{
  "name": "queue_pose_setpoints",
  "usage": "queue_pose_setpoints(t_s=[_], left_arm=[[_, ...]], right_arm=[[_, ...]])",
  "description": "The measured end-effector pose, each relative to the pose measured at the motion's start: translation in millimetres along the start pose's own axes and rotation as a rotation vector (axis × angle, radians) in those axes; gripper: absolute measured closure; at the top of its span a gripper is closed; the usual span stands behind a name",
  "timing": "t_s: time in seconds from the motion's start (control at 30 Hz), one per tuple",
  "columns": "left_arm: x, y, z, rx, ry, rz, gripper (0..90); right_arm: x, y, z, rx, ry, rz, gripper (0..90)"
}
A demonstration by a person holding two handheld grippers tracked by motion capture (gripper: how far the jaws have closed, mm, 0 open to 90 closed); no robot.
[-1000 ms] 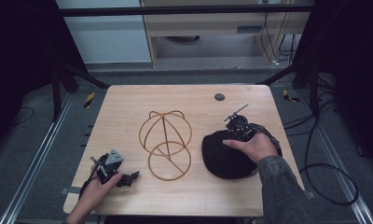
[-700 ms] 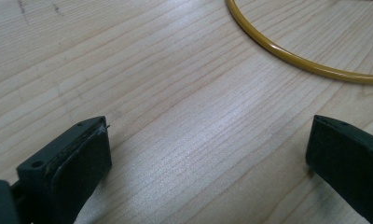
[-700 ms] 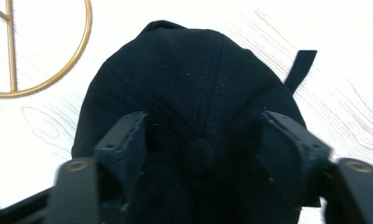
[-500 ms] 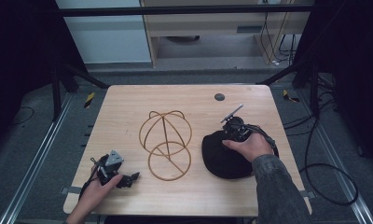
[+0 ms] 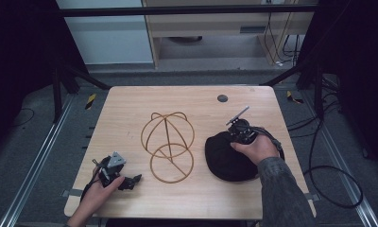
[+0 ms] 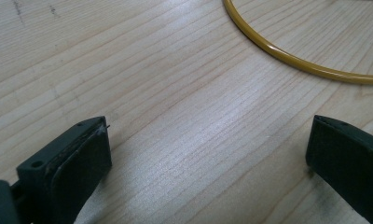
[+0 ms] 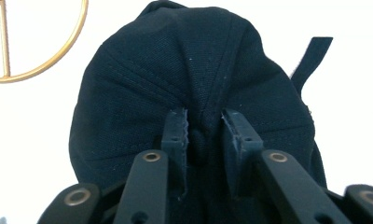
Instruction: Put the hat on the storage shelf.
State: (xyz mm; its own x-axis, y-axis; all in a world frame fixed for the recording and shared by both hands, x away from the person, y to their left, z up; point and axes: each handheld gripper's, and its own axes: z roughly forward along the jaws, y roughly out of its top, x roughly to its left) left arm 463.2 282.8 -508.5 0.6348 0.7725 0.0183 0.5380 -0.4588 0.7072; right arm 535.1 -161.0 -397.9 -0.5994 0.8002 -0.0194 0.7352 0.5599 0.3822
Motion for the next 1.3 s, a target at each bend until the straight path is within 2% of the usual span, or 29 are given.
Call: queue_pose_setpoints(t_s=[0.17, 0.33, 0.53, 0.63, 0.83, 0.93, 1.2, 1.3], left_arm=[[-0.2, 0.5, 0.6, -0.001, 0.002, -0.001, 0.0], [-0.2, 0.4, 0.6, -0.002, 0.002, -0.002, 0.0], [0.5, 1.0, 1.1, -0.002, -0.004, 0.004, 0.0], [0.7, 1.2, 1.5, -0.003, -0.006, 0.006, 0.0], [0.9, 1.7, 1.9, -0.002, -0.005, 0.006, 0.0], [0.9, 1.8, 2.0, -0.002, -0.005, 0.007, 0.0], [0.8, 1.8, 2.0, -0.002, -0.005, 0.007, 0.0], [0.9, 1.8, 2.0, -0.002, -0.005, 0.007, 0.0]], right_arm=[[-0.7, -3.7, -4.8, -0.022, 0.008, -0.011, 77.1], [-2.0, -9.3, -14.1, -0.051, 0.015, 0.000, 77.8], [-1.7, -15.1, -30.7, -0.111, 0.031, 0.017, 78.1], [-0.9, -16.7, -38.8, -0.137, 0.038, 0.011, 78.0], [0.0, -17.7, -52.3, -0.168, 0.031, 0.020, 78.1], [0.6, -18.2, -62.6, -0.202, 0.032, 0.021, 78.3], [1.2, -20.9, -74.5, -0.253, 0.026, 0.018, 78.4], [0.7, -25.4, -83.2, -0.290, 0.028, 0.019, 78.4]])
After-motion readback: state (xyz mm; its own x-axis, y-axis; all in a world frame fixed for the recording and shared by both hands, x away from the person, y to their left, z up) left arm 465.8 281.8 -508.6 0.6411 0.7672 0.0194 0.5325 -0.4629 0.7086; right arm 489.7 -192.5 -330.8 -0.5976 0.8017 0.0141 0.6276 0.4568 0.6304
